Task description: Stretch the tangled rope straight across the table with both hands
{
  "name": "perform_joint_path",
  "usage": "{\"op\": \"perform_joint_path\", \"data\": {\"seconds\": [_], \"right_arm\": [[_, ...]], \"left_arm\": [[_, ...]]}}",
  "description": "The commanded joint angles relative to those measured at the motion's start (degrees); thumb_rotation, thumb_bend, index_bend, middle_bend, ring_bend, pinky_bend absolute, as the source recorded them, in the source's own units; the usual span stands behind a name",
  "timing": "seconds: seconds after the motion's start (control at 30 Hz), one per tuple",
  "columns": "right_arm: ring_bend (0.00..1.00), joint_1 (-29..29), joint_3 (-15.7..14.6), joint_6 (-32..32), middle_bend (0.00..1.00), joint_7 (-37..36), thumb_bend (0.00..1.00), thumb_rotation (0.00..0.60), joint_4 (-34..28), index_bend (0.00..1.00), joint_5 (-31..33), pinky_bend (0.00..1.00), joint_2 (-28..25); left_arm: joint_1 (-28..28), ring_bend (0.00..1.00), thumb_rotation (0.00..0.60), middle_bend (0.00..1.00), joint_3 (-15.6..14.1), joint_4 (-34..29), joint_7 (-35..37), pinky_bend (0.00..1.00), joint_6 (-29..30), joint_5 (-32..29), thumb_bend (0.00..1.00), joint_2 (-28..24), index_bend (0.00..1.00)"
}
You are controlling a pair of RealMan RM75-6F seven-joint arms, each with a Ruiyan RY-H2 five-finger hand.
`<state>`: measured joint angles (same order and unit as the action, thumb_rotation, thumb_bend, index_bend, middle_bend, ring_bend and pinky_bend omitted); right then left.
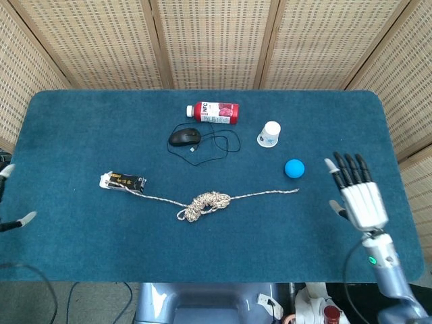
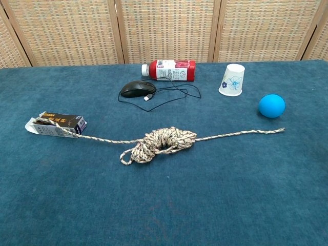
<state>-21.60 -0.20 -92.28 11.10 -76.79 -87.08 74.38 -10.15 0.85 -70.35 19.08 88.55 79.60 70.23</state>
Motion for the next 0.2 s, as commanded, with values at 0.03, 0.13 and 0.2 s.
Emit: {"op": "perform_joint_path", "data": {"seconds": [0.03, 0.13, 0.2], "right_arm": [[0.00, 4.92, -3.07, -5.29, 0.00, -4.59, 0.00, 0.600, 4.55, 0.00, -3.54, 0.00, -1.43], [0.00, 6.96, -3.65, -7.17, 0.00, -5.47, 0.00, 0.600, 6.16, 0.00, -4.37, 0.00, -1.74], [0.00, 8.02, -3.86, -8.05, 0.00, -5.65, 0.00, 0.600, 6.68, 0.00, -4.86, 0.00, -2.01]], "left_arm": [[4.59, 0.00, 0.600, 0.00, -1.16, 0.41, -0.01, 0.00, 4.75, -0.60, 0.00, 0.71, 0.00], [6.35, 0.00, 0.600, 0.00, -1.49, 1.19, 0.81, 0.00, 6.08, -0.20, 0.00, 1.20, 0.00], [7.11, 0.00, 0.600, 0.00, -1.42, 1.73, 0.76, 0.00, 6.64, -0.01, 0.00, 1.30, 0.00]]}}
